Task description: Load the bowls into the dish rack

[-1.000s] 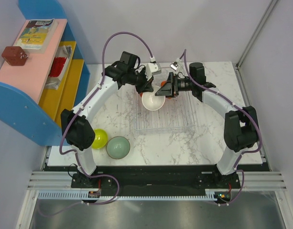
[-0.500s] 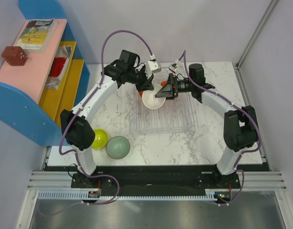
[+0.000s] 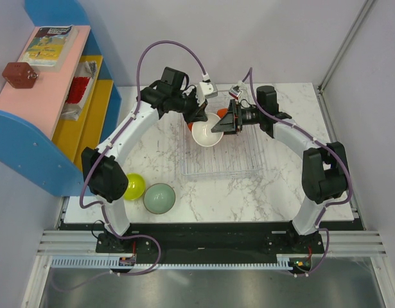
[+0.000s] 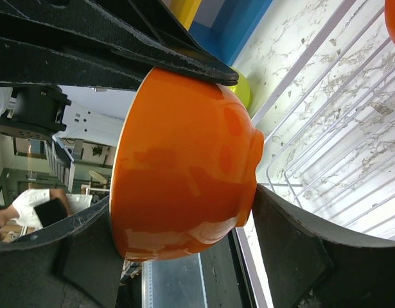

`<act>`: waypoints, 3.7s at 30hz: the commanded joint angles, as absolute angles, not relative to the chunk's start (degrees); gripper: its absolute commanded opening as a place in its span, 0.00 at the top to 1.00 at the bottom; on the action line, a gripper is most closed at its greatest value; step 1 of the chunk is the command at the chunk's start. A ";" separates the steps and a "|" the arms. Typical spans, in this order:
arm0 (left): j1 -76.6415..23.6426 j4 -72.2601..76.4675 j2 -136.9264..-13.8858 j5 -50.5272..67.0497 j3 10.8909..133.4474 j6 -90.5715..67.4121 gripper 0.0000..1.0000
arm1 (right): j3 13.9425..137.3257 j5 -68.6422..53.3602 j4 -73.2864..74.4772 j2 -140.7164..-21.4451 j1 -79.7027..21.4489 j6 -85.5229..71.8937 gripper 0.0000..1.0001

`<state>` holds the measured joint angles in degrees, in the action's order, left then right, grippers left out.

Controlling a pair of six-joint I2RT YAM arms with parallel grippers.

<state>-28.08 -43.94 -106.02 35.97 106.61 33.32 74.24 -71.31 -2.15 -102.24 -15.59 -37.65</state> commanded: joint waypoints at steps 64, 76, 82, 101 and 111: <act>-26.38 -38.32 -101.34 38.85 103.54 28.05 0.00 | 74.00 -62.06 3.59 -100.02 -12.48 -29.81 1.00; -10.73 -35.51 -80.96 41.22 81.50 25.14 0.00 | 84.80 -34.91 32.59 -96.77 -13.09 -3.71 1.00; -7.65 -35.42 -71.65 36.83 68.92 26.28 0.00 | 90.25 -20.50 40.60 -97.21 -14.50 5.53 1.00; -0.09 -33.84 -64.25 45.70 60.73 24.96 0.00 | 90.44 9.13 43.42 -99.40 -27.15 16.61 1.00; -0.17 -33.57 -64.16 46.93 60.38 24.52 0.00 | 88.77 18.54 42.89 -102.39 -31.81 19.95 1.00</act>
<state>-0.38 -35.40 -65.12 44.16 60.55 26.37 88.64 12.47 44.53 -101.27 -30.20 17.74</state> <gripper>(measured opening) 0.993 0.734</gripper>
